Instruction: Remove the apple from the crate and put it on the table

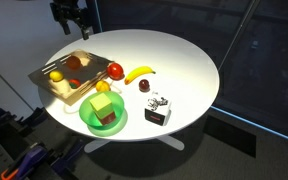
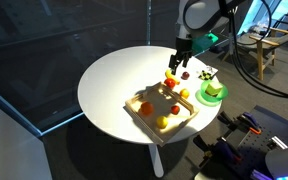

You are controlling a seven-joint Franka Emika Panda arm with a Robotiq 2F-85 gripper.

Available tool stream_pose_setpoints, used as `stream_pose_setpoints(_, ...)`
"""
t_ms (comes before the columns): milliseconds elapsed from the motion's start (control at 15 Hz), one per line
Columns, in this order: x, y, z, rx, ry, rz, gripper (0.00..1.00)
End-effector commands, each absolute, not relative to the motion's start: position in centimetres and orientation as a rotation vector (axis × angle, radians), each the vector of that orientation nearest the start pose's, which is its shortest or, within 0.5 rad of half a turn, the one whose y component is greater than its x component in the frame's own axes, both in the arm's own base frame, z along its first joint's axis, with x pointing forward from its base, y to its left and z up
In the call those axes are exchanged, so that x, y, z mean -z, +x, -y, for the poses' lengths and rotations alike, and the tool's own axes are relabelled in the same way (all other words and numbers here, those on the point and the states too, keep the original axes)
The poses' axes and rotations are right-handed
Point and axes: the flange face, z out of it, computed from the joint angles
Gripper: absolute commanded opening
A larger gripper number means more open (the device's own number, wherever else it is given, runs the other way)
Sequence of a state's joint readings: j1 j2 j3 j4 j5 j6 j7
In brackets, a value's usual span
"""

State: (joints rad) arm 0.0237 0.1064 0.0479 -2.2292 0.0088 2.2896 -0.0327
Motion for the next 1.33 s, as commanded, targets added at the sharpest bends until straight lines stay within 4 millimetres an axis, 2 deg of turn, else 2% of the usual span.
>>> stream_pose_setpoints(0,-34.3,51.5,-4.4,-0.092,-3.115,0.155,1.00)
stream_pose_setpoints(533,-37.1,49.7,-5.2,-0.161,-3.131,0.146,1.00)
stream_pose_setpoints(667,-37.2,49.7,-5.4,-0.158,-3.134,0.150,1.00)
stream_pose_setpoints(733,-36.6,50.5,-5.0,-0.158,-3.128,0.176,1.00)
stream_pose_setpoints(1267,-36.6,50.3,-5.1,-0.160,-3.128,0.179,1.00)
